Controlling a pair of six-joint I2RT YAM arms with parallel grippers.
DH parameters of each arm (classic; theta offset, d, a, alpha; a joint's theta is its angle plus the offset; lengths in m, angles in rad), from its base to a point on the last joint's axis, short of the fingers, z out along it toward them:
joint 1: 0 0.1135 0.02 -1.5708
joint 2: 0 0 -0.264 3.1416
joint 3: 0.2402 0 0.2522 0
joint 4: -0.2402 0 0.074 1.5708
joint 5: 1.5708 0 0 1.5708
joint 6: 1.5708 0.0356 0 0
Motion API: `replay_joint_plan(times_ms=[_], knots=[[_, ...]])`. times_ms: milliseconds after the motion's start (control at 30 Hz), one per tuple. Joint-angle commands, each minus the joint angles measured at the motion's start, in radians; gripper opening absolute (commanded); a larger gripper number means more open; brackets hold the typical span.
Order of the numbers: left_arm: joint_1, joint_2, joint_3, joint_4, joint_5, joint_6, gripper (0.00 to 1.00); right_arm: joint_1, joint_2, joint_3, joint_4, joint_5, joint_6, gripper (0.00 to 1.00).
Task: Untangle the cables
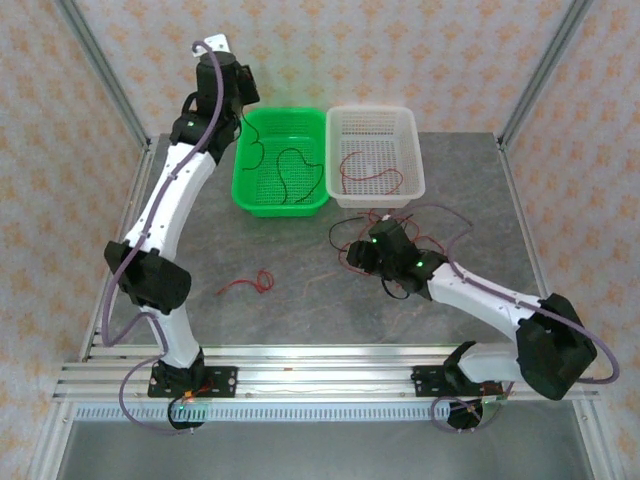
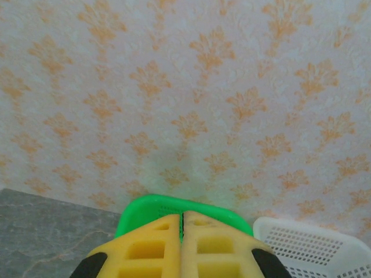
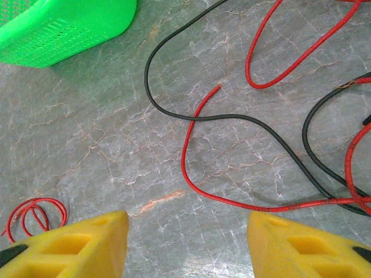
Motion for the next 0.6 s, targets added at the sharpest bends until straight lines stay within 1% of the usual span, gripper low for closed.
replay_joint_plan(times_ms=[0,267,367,567], knots=[[0.004,0.036,-0.023,0.071,0.042,-0.007,0.0,0.005,-0.039,0.016,-0.036,0.035,-0.002,0.56],[0.004,0.126,-0.143,0.145,0.066,-0.033,0.0,0.007,-0.088,-0.023,-0.052,0.039,0.019,0.56],[0.004,0.161,-0.198,0.166,0.086,-0.049,0.0,0.007,-0.118,-0.03,-0.067,0.048,0.02,0.56],[-0.004,0.23,-0.305,0.203,0.146,-0.082,0.0,0.007,-0.126,-0.038,-0.072,0.051,0.022,0.56]])
